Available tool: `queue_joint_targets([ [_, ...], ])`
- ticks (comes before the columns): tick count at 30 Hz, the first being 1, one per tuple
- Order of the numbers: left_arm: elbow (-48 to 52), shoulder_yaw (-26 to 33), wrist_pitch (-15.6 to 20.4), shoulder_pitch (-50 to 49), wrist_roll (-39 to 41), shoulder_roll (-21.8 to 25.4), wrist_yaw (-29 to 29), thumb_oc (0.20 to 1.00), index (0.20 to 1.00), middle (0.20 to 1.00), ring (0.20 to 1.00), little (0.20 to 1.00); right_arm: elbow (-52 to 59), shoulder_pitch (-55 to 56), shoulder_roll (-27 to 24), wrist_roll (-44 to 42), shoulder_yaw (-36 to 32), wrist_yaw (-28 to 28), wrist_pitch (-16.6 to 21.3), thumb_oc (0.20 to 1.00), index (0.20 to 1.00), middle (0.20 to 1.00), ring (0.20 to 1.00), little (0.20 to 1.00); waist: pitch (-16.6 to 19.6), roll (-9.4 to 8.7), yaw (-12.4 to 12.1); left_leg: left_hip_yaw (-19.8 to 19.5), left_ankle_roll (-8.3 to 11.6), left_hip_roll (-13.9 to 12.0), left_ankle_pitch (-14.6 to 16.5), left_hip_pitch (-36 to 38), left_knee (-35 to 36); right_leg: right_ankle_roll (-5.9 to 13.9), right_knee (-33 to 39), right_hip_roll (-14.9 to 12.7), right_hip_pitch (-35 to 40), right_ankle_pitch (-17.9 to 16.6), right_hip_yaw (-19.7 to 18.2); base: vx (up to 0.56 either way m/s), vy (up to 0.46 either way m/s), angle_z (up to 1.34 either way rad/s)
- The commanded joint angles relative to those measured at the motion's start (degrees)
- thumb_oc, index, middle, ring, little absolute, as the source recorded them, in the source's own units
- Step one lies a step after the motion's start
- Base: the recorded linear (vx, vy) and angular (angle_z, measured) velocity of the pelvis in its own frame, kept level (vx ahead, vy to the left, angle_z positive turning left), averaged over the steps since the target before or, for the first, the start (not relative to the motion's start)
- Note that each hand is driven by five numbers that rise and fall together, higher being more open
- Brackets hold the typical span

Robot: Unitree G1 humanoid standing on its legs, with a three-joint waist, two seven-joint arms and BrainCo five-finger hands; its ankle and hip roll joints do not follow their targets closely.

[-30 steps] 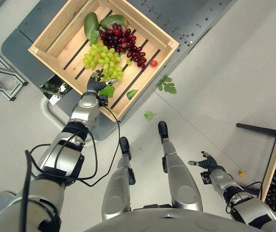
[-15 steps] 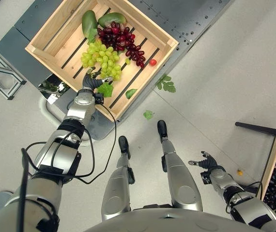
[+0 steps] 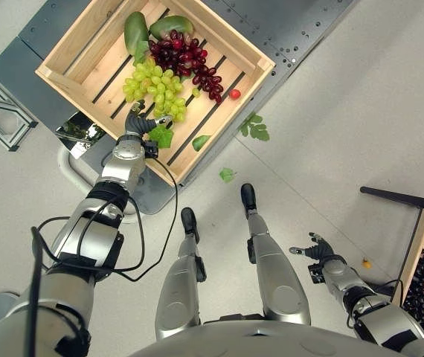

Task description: Pick up the fruits from the basket on one side to the basket on the other side

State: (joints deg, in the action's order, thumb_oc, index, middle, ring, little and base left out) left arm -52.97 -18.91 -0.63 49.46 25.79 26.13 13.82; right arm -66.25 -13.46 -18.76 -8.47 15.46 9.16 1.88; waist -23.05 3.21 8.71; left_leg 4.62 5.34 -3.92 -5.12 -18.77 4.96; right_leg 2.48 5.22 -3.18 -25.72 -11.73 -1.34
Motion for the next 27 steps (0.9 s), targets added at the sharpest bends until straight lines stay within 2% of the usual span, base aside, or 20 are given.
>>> queue_joint_targets([
  [1, -0.9, 0.9, 2.2, 3.0, 0.2, 4.6, 1.3, 1.0, 1.0, 1.0, 1.0, 1.0, -0.7, 0.6, 0.1, -1.0, 0.4, 0.0, 0.5, 1.0, 1.0, 1.0, 1.0, 1.0, 1.4, -3.17, -1.0, -1.5, -0.43, 2.8, -2.1, -3.2, 0.0, 5.85, -0.2, -1.9, -0.4, 2.8, -1.4, 0.0, 0.0, 0.0],
  [16, -1.6, -2.3, 2.1, 6.9, -0.8, 2.3, 0.3, 1.0, 1.0, 1.0, 1.0, 1.0, -1.3, 0.0, -0.2, -1.2, 1.5, -0.4, 0.7, 1.0, 1.0, 1.0, 1.0, 1.0, 1.3, -4.12, -0.7, -2.0, -0.49, 2.9, -2.4, -4.2, 0.0, 5.86, -0.2, -1.7, -1.4, 2.4, -1.2, 0.0, 0.0, 0.0],
  [27, -1.5, -2.6, 2.9, 8.0, 4.3, -1.6, -0.5, 1.0, 1.0, 1.0, 1.0, 1.0, -1.9, 0.3, 0.1, -1.3, 2.0, -0.5, 0.6, 1.0, 1.0, 1.0, 1.0, 1.0, 1.6, -4.74, -0.2, -1.9, -0.53, 2.9, -2.4, -5.2, 0.0, 5.83, -0.2, -1.7, -2.5, 2.2, -1.8, 0.0, 0.0, 0.0],
])
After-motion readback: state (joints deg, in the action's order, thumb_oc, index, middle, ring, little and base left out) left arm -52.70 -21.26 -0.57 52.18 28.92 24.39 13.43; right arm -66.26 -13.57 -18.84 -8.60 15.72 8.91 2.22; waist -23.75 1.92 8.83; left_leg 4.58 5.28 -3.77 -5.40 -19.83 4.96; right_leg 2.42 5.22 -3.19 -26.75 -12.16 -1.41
